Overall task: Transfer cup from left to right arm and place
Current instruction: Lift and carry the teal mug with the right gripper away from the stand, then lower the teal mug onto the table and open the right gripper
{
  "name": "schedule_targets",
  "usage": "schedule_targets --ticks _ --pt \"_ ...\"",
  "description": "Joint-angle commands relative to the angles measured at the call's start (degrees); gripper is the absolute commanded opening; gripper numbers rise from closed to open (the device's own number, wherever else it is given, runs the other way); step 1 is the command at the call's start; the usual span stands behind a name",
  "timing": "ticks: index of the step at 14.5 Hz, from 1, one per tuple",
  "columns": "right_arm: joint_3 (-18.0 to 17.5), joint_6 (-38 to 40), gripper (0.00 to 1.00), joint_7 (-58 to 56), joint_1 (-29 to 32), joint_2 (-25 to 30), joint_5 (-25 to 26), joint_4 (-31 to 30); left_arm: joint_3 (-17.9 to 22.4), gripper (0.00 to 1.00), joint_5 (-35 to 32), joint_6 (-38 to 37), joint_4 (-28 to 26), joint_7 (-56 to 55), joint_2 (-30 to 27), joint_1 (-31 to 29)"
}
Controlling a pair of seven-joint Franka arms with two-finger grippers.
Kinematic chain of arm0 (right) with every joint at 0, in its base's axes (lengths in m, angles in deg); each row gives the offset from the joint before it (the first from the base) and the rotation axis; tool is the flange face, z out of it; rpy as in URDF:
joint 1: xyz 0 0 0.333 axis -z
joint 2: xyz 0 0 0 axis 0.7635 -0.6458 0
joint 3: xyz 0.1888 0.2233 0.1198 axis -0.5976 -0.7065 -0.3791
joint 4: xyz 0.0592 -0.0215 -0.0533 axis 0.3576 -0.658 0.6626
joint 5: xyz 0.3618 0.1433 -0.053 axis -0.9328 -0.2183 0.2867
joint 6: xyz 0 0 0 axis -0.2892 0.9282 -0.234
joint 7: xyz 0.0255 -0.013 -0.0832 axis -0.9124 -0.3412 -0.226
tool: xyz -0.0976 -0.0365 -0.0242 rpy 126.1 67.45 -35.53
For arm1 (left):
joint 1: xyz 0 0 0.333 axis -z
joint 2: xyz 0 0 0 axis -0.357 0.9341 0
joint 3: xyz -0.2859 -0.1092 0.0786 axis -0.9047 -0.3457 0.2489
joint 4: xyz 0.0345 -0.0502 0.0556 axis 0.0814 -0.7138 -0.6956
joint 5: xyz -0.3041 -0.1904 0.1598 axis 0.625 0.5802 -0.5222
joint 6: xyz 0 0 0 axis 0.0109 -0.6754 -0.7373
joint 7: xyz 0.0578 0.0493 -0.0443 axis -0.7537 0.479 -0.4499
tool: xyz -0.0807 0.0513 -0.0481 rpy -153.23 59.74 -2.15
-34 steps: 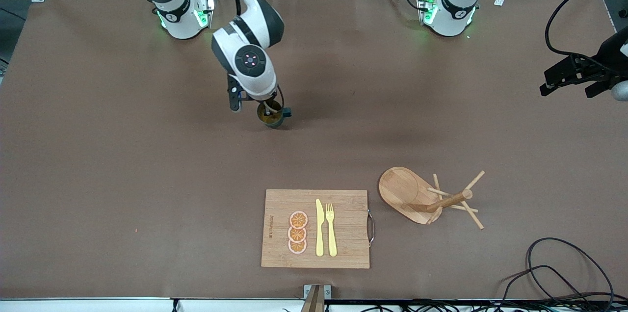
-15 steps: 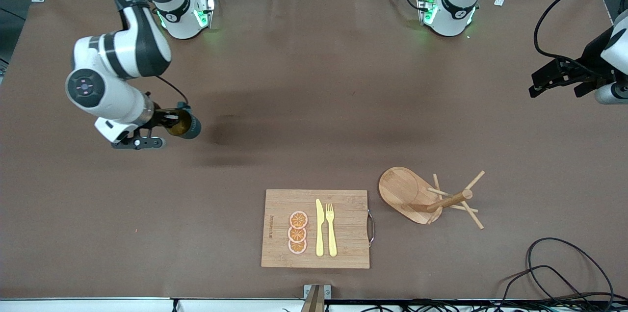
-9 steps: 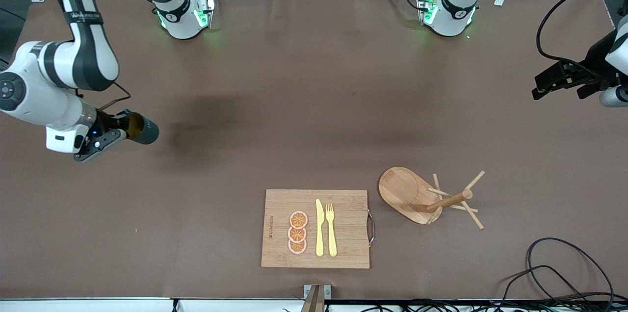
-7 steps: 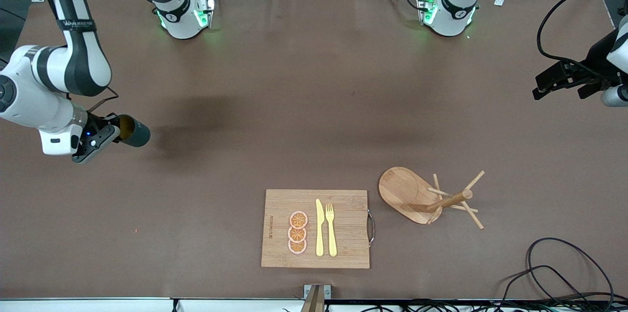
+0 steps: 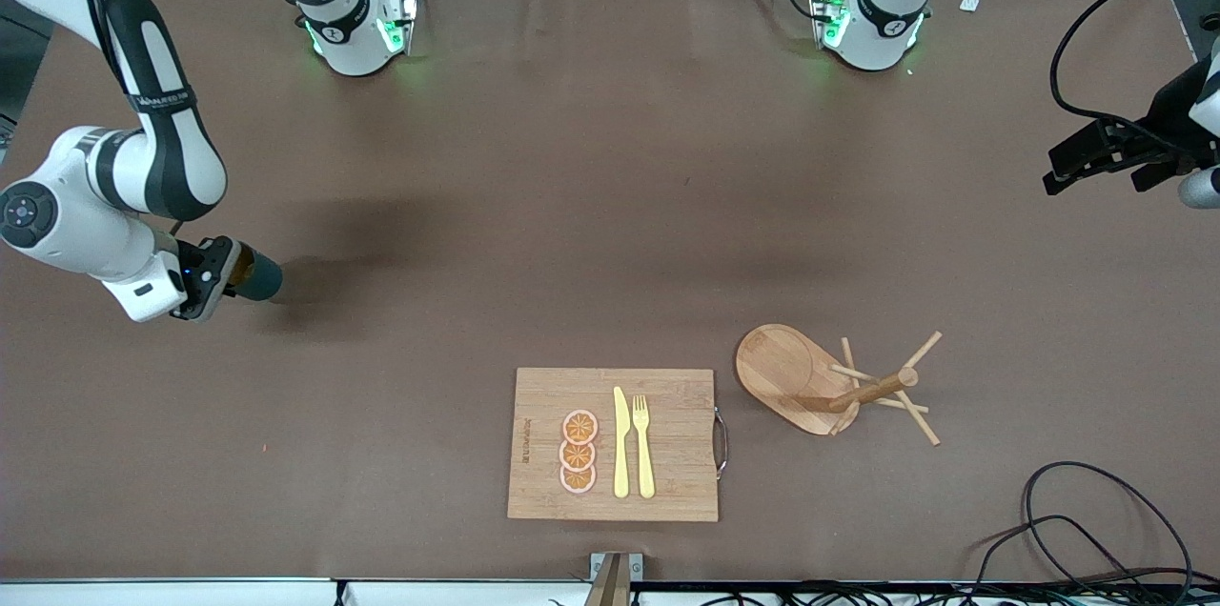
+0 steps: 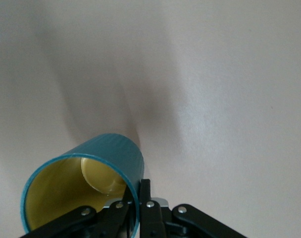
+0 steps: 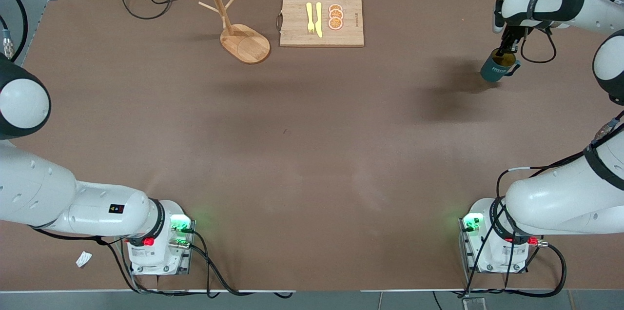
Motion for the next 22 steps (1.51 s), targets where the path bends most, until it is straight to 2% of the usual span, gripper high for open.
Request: schedule_targets --ticks 1,12,13,14,15,19,22 --pt "-0.79 -1.52 0.00 -3.64 0.65 -0.44 0.82 -0.36 0.09 1.00 -0.80 -0.42 1.50 -0.11 0.79 0.17" --pt "-1.23 -6.53 0.03 -8.13 0.21 -1.24 0.47 -2.82 0.09 1.00 -0.45 -0.42 1.50 -0.46 1.06 0.17" --pt "-1.23 -6.54 0.08 -8.13 0.21 -1.24 0.47 -2.82 0.09 1.00 -0.45 -0.42 1.50 -0.46 1.06 0.17" --pt "-1.23 -6.54 0.30 -8.13 0.30 -1.24 0.47 -2.82 0.09 1.00 -0.45 -0.42 1.50 -0.46 1.06 0.17" --pt "-1.23 -6.36 0.99 -8.13 0.39 -1.24 0.12 -2.74 0.09 1.00 -0.36 -0.42 1.50 -0.54 1.06 0.17" --pt "-1.14 -4.35 1.00 -6.73 0.48 -0.27 -0.05 -1.77 0.09 1.00 -0.71 -0.42 1.50 -0.37 1.06 0.17" --pt "-1.05 6.09 1.00 0.56 0.74 1.22 -0.14 2.96 0.09 1.00 -0.80 -0.42 1.50 0.33 1.14 0.17"
